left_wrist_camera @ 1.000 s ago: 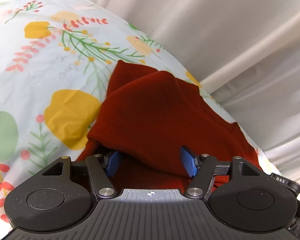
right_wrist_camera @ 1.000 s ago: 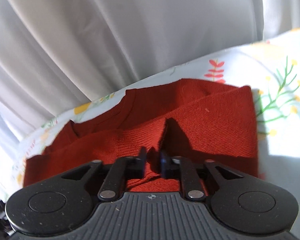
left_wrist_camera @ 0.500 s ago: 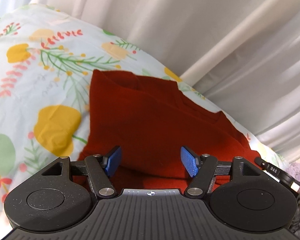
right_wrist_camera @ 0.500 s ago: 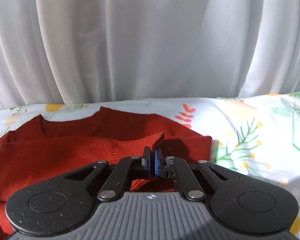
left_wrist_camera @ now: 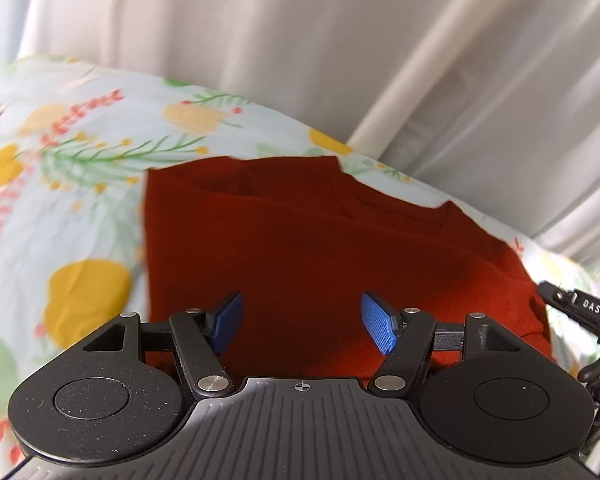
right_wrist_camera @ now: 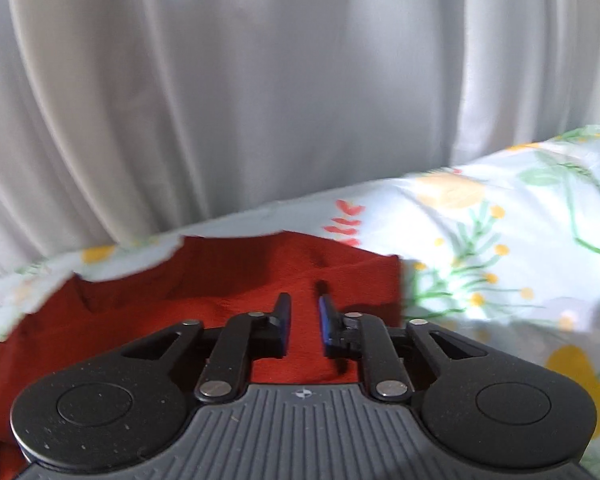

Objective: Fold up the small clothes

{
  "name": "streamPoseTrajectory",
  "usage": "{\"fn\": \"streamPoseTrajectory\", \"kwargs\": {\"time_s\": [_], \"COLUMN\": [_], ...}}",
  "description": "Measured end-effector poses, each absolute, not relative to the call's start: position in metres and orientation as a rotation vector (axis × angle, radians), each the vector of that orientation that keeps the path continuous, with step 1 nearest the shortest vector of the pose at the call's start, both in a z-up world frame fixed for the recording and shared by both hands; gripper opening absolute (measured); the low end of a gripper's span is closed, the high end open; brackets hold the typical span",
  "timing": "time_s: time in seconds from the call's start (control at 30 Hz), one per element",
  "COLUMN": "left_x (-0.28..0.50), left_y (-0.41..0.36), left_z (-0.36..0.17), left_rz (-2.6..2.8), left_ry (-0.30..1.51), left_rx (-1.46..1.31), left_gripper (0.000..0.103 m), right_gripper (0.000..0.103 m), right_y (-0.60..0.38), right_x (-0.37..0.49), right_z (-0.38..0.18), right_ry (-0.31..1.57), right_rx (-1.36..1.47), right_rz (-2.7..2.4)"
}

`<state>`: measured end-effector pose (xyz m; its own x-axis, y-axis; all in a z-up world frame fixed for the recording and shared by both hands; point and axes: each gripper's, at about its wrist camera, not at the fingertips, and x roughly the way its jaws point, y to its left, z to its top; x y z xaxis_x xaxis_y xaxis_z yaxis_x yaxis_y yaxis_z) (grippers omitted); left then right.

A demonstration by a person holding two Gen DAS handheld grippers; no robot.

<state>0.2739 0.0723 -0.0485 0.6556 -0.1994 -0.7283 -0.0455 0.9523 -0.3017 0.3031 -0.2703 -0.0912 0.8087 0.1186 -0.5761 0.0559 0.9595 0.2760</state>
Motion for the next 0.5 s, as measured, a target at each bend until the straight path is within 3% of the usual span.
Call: {"fn": "streamPoseTrajectory", "kwargs": {"time_s": [0.2, 0.5], "left_x": [0.300, 0.318], "left_y": [0.030, 0.029], "left_z": [-0.070, -0.082], "left_rz": [-0.124, -0.105], "left_ry": [0.864, 0.802], "left_rx": [-0.150, -0.123], "left_gripper": [0.072, 0.077], "right_gripper": [0.021, 0.019], "right_y": [-0.217, -0.210], "right_x": [0.326, 0.352], "right_z": [-0.112, -0.122], "right_ry": [0.743, 0.645], "right_rx": [0.128, -0.046], "right_rz": [0.163, 0.092]}}
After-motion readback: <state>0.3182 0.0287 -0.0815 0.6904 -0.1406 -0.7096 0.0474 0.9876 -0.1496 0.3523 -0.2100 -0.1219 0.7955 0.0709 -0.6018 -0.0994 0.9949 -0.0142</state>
